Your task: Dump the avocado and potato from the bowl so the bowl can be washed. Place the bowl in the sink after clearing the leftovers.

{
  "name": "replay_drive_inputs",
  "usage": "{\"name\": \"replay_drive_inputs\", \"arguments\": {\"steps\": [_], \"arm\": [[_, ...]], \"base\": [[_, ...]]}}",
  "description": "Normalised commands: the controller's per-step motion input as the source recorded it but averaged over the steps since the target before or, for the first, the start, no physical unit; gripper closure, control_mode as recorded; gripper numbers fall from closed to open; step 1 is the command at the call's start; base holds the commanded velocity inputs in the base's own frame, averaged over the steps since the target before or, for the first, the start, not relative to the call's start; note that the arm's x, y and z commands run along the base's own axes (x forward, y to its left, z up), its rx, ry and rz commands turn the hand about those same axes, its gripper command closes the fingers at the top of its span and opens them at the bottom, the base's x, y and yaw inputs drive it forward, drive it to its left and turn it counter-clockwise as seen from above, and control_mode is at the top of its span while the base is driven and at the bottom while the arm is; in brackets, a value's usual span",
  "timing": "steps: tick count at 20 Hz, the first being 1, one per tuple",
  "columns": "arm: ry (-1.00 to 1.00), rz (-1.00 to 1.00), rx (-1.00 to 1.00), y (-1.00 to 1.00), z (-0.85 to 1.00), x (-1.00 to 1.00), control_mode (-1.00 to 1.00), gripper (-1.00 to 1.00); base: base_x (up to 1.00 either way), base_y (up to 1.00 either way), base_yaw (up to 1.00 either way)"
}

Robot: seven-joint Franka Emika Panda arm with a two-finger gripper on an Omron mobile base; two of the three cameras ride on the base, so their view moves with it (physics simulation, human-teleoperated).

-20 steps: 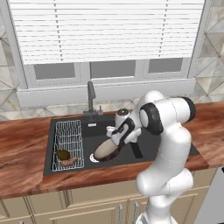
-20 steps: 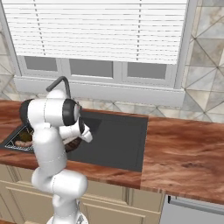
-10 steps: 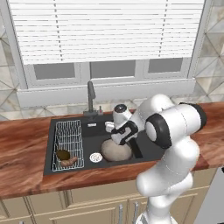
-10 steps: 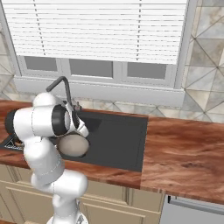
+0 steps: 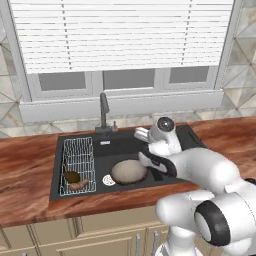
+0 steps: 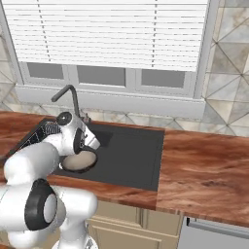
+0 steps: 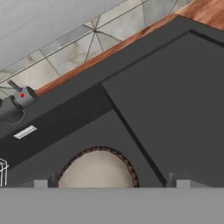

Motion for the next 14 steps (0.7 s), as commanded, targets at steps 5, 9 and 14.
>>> {"name": "replay_drive_inputs", "arguments": {"steps": [5,9,14], "arm": [[-0.47,0.00,0.14,-0.37,1.00,-0.87,-1.00,-1.00],[-0.54,0.00,0.10,-0.30,1.00,-1.00,-1.00,-1.00],[-0.55,0.00,0.05,-0.16,1.00,-0.99,-1.00,-1.00]], "base": [[0.00,0.00,0.00],[0.00,0.00,0.00],[0.00,0.00,0.00]]}}
